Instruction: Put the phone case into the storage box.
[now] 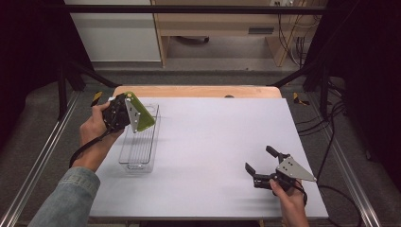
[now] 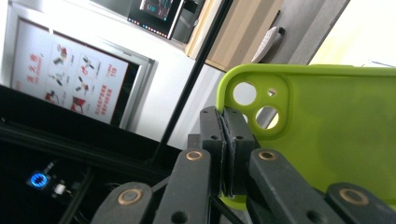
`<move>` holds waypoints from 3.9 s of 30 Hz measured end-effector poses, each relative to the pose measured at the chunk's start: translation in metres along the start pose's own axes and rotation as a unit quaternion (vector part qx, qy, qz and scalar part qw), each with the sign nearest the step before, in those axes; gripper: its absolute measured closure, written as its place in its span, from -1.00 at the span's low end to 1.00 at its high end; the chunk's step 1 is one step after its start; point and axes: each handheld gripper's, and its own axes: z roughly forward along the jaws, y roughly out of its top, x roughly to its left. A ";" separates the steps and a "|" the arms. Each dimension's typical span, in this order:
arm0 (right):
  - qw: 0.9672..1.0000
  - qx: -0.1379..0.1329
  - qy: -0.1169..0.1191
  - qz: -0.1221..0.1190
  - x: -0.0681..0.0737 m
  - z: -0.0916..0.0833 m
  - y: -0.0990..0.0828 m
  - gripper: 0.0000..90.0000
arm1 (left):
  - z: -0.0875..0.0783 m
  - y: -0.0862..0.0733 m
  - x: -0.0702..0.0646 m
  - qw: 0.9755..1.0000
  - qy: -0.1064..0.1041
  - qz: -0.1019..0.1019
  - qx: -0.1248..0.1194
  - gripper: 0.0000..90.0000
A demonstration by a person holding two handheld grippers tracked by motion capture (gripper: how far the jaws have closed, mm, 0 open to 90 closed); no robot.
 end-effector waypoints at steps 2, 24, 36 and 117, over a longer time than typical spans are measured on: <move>1.000 0.000 0.000 0.000 0.000 0.000 0.000 -0.93 | 0.002 0.000 -0.001 1.000 0.001 0.001 0.002 0.96; 1.000 0.002 0.001 -0.002 0.002 0.002 -0.001 -0.93 | 0.016 -0.002 -0.014 0.998 0.004 0.056 0.001 0.96; 1.000 0.006 0.003 -0.004 0.003 0.004 -0.002 -0.92 | 0.028 -0.002 -0.022 0.997 0.002 0.076 -0.001 0.95; 1.000 -0.003 0.010 -0.005 0.003 0.004 -0.002 -0.92 | 0.057 0.013 -0.049 0.989 -0.007 0.146 0.000 0.95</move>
